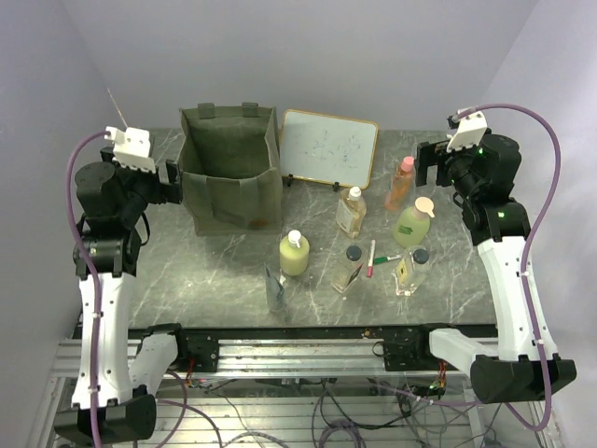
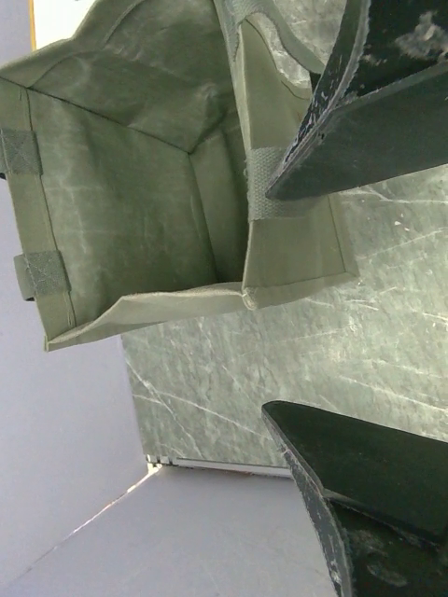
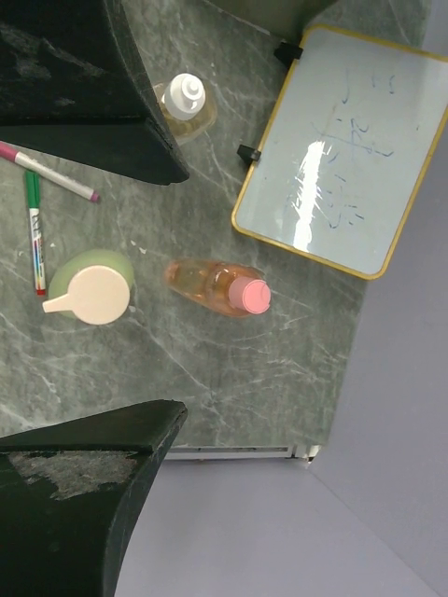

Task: Place the personal care products into the canvas bag
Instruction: Move the canvas bag to the center of the board.

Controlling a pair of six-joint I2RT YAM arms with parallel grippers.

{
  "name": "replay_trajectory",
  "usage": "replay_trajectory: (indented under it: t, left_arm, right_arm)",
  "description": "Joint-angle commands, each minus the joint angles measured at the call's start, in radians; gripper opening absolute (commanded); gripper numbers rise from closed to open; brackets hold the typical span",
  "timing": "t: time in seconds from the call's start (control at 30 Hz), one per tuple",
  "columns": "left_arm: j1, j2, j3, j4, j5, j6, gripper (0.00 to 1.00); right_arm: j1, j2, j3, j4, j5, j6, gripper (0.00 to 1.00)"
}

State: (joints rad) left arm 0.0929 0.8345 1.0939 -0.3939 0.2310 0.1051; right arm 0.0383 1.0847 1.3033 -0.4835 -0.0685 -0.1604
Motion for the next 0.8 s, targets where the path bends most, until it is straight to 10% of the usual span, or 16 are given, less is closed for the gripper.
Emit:
replay_trajectory:
  t: [0.0,0.77]
  left_arm:
    - [-0.010,0.078,0.092,-0.042,0.038,0.025,0.99]
    - [-0.098,0.610,0.498,-0.237,-0.164,-0.111,0.90]
  right_arm:
    - [-0.008,-0.025,0.008,0.020,-0.039,-0.019,1.00]
    - [0.020,0.098,0.046,0.039,-0.110,-0.038,1.00]
